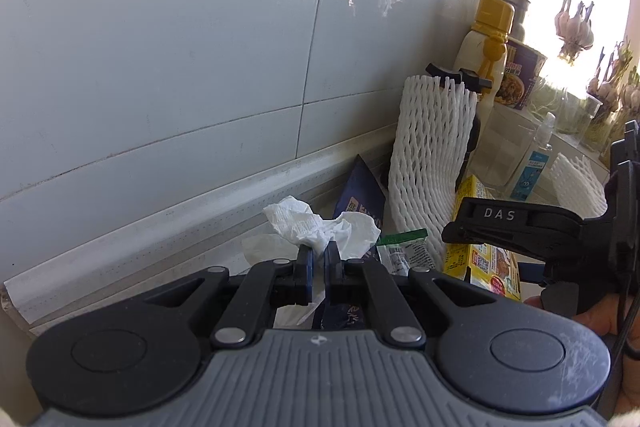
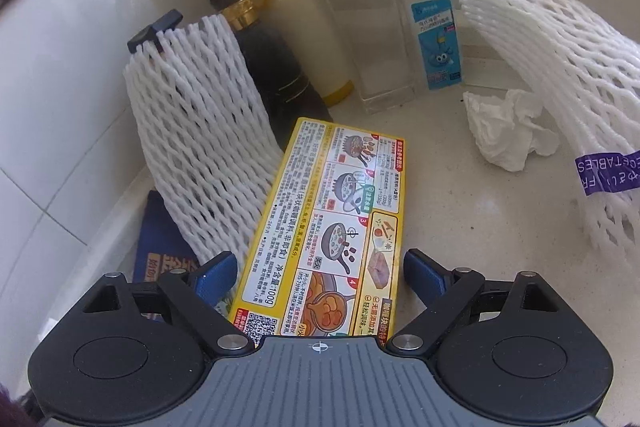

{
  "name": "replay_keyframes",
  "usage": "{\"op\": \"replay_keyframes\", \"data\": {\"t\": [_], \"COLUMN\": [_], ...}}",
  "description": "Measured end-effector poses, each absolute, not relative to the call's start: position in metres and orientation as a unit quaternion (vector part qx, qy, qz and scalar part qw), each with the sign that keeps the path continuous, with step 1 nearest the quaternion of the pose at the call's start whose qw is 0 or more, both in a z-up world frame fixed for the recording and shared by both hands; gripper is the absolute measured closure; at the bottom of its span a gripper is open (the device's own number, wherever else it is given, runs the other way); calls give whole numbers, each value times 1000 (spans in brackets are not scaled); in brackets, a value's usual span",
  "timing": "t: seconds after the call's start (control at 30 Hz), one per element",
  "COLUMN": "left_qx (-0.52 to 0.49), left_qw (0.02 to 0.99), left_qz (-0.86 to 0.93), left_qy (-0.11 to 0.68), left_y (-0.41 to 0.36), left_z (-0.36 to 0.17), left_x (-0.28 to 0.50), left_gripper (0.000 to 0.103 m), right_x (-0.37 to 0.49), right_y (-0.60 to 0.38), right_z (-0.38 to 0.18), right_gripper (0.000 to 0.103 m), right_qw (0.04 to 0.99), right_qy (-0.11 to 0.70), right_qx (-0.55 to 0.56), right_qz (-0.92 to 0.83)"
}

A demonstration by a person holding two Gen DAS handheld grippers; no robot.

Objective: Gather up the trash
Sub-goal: 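Grasp the white tissue with the left tool while the right tool grasps the yellow box, then lift the tissue and yellow box with both tools and carry them over the bin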

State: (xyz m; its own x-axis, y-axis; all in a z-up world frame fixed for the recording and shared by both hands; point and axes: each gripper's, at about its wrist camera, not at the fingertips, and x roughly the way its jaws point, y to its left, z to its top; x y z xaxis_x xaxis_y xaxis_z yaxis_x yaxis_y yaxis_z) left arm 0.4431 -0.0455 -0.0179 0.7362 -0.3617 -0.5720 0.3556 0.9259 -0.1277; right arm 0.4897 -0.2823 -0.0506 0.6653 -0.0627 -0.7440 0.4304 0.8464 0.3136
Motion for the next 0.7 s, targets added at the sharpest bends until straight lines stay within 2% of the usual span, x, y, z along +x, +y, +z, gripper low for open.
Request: {"op": "replay_keyframes", "data": {"t": [0.07, 0.3, 0.7], "left_qx": [-3, -10, -24], "left_qw": [931, 932, 936], "left_qz": [-194, -196, -191], "left_qy": [308, 306, 295], "left_y": [-44, -33, 1], "left_z": [-19, -15, 17], "left_x": [443, 437, 385], "left_gripper": [98, 98, 98], "right_x": [488, 472, 405], "right_y": [-278, -283, -270], "right_z": [-51, -32, 32], "right_gripper": [22, 23, 23], "right_qw": [886, 893, 914], "right_qy": [380, 366, 339], "right_qx": [225, 222, 198], "right_qz": [-143, -140, -103]}}
